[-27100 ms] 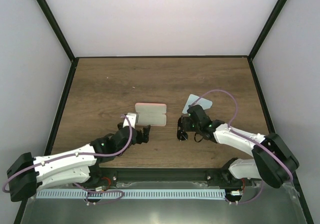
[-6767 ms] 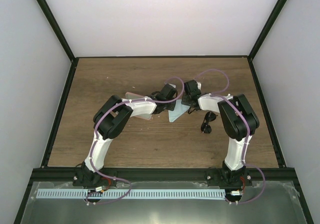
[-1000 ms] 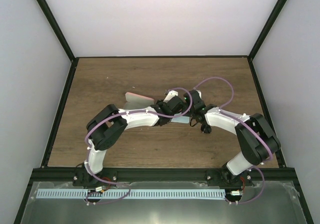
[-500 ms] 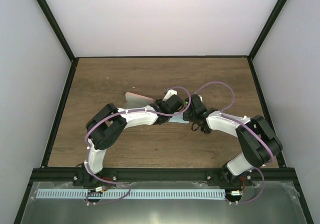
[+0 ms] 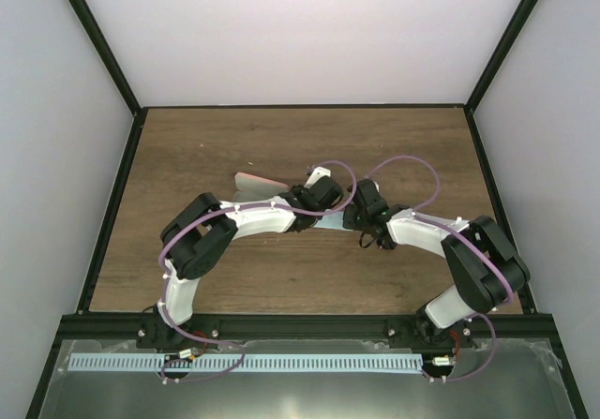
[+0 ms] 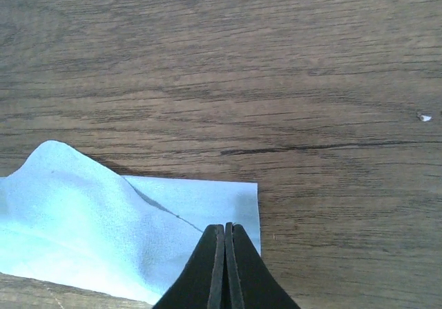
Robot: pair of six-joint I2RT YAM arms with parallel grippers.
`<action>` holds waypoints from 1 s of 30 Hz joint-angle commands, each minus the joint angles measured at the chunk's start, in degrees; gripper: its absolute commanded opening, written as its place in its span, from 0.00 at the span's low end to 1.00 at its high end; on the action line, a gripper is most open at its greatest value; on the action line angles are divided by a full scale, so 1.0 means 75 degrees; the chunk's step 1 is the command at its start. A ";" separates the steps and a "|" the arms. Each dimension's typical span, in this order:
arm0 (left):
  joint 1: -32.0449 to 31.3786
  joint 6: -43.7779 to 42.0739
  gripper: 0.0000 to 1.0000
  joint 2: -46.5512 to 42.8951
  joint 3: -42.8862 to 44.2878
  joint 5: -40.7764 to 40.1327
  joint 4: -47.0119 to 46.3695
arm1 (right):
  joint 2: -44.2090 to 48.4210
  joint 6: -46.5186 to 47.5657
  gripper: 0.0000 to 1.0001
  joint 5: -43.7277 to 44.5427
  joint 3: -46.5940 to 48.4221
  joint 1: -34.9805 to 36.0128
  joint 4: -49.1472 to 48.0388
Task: Organize the sunglasses
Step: Fold the glasses cleaning cloth at the center of the board.
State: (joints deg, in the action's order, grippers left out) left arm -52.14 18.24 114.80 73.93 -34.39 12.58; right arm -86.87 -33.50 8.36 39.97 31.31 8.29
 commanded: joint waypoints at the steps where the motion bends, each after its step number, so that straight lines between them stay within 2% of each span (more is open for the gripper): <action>1: 0.0029 0.0088 0.31 0.0079 -0.0002 0.0050 0.0063 | 0.0011 -0.0017 0.01 -0.0185 -0.0065 -0.0003 -0.0147; 10: 0.0055 0.0076 0.31 0.0145 0.0033 0.0097 0.0081 | -0.0239 0.0061 0.02 -0.0352 -0.0010 -0.0003 -0.0198; 18: 0.0068 0.0088 0.31 0.0178 0.0016 0.0197 0.0081 | 0.0263 -0.0010 0.26 0.0032 -0.0082 -0.0003 -0.0142; 20: 0.0064 0.0088 0.31 0.0202 0.0046 0.0309 0.0068 | 0.0439 0.0009 0.28 0.0078 -0.0097 -0.0003 -0.0178; 25: 0.0062 0.0116 0.31 0.0140 0.0072 0.0646 0.0072 | 0.0461 0.0020 0.27 0.0146 -0.0027 -0.0007 -0.0264; 28: 0.0092 0.0182 0.31 0.0051 -0.0047 0.0960 -0.0014 | 0.0278 0.0096 0.19 -0.0210 -0.0061 -0.0003 -0.0565; 30: 0.0133 0.0252 0.31 0.0006 -0.0133 0.1253 -0.0073 | -0.0085 0.0117 0.09 -0.0399 0.0000 -0.0004 -0.0645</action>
State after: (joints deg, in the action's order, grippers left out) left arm -51.83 18.85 115.07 73.91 -29.19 12.73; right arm -84.58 -33.26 7.35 39.24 31.31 6.11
